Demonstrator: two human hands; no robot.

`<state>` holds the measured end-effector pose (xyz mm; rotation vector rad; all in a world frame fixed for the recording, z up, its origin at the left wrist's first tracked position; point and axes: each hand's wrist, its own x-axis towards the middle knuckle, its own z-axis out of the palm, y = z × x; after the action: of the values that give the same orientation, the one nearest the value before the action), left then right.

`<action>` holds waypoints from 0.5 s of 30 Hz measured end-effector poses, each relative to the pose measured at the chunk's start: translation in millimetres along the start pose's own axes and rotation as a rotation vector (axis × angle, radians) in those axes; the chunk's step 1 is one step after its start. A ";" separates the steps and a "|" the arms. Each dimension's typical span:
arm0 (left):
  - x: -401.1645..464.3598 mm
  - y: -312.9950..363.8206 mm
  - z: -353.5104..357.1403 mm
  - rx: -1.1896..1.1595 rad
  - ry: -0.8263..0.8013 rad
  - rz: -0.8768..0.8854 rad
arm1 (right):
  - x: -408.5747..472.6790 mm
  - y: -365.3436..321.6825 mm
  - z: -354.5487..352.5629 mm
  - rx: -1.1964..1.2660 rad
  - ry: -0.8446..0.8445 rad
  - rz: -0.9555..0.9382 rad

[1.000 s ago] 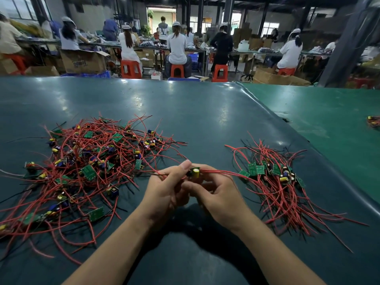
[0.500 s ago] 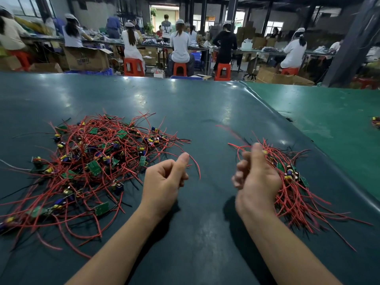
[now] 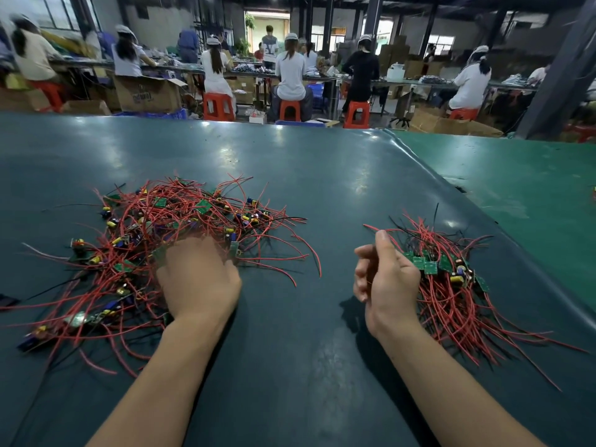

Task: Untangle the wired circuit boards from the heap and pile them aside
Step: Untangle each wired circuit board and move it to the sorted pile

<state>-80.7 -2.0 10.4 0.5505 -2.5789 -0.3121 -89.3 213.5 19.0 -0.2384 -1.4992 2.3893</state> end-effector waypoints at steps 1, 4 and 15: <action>1.0 -2.1 1.2 0.055 -0.036 -0.007 | 0.6 1.9 0.0 -0.017 -0.012 0.009; 3.2 -2.4 1.4 0.071 -0.052 -0.016 | 2.8 4.7 -1.7 -0.052 -0.039 0.021; 7.5 8.4 13.3 0.022 0.012 0.138 | 0.8 6.3 4.8 -0.204 -0.128 -0.008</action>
<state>-96.1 3.8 4.7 0.3778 -2.5957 -0.2331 -92.5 207.2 15.5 -0.1266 -1.8009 2.2837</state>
